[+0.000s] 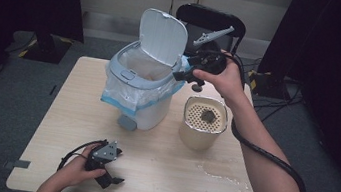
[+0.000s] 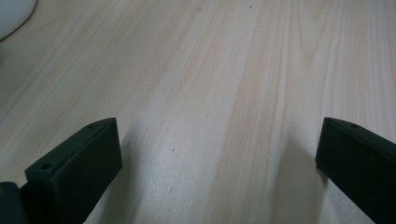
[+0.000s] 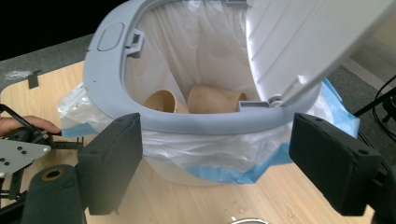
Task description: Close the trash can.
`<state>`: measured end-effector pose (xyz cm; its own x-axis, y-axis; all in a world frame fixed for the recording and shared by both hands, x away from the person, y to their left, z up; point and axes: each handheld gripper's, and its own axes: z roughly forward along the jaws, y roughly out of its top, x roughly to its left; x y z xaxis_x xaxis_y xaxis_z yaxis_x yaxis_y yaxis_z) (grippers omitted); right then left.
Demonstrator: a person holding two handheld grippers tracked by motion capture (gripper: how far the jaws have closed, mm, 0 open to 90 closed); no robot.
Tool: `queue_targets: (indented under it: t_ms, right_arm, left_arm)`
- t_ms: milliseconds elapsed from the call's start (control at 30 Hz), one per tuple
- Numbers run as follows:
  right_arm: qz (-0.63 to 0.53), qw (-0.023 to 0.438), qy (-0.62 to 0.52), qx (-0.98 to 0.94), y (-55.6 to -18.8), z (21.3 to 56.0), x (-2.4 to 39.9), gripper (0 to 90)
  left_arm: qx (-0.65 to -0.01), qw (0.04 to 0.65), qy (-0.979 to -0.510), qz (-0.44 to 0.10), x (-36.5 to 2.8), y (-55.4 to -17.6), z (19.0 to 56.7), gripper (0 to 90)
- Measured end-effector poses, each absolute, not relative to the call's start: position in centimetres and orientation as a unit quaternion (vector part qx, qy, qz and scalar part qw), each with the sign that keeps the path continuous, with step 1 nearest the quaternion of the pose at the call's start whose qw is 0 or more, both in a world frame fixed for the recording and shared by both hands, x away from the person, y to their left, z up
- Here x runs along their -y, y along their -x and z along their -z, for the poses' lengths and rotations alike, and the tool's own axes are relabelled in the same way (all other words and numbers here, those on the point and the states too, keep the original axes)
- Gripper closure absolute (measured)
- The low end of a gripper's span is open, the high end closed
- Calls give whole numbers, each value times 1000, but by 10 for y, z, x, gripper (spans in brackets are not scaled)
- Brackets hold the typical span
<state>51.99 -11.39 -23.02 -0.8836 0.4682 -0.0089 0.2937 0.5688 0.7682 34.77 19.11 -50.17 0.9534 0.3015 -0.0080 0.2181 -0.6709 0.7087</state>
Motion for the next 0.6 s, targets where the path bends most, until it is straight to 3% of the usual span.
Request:
queue_targets:
  t_ms: [600]
  right_arm:
    - [-419,108,-250,-866,-550,239,122,176]
  left_arm:
    - [-141,378,-913,-55,-191,-348,501,0]
